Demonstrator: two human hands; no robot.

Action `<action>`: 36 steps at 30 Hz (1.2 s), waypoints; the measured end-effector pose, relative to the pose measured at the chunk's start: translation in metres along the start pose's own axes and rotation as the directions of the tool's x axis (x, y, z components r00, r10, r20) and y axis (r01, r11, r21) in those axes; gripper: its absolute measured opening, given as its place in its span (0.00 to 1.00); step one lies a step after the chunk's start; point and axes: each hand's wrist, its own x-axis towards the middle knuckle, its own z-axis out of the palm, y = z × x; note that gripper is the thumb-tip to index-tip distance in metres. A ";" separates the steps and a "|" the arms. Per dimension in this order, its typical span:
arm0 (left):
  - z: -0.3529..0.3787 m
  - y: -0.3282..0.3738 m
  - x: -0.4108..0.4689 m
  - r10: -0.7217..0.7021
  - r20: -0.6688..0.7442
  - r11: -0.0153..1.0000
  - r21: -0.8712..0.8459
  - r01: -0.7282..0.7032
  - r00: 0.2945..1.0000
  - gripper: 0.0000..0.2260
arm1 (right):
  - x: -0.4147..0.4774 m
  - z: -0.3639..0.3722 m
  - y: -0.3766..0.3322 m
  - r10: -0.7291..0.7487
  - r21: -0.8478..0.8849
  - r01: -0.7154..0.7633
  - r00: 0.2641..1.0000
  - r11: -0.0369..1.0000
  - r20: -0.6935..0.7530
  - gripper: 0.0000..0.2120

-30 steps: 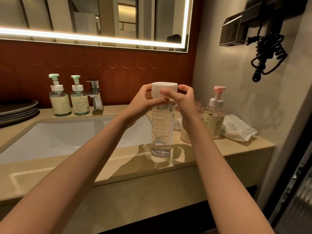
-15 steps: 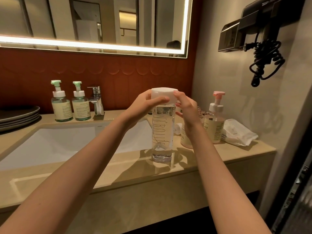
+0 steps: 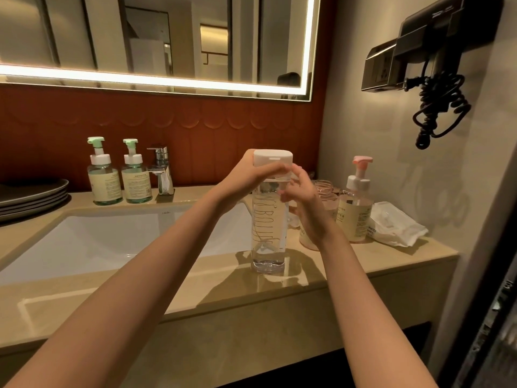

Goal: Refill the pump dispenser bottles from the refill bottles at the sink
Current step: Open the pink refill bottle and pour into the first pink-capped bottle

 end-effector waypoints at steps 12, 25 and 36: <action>0.003 -0.009 0.000 -0.051 -0.274 0.998 0.010 0.055 0.960 0.25 | 0.010 0.025 0.021 0.049 -0.124 -0.083 0.966 0.989 -0.253 0.37; 0.011 0.001 0.009 -0.124 -0.156 0.989 -0.100 0.109 0.980 0.27 | 0.005 0.025 0.019 -0.071 -0.282 -0.053 0.908 0.958 -0.413 0.39; 0.014 -0.001 0.012 -0.065 -0.169 0.996 0.043 0.073 0.984 0.28 | 0.006 0.023 0.019 -0.094 -0.349 -0.076 0.890 0.934 -0.446 0.37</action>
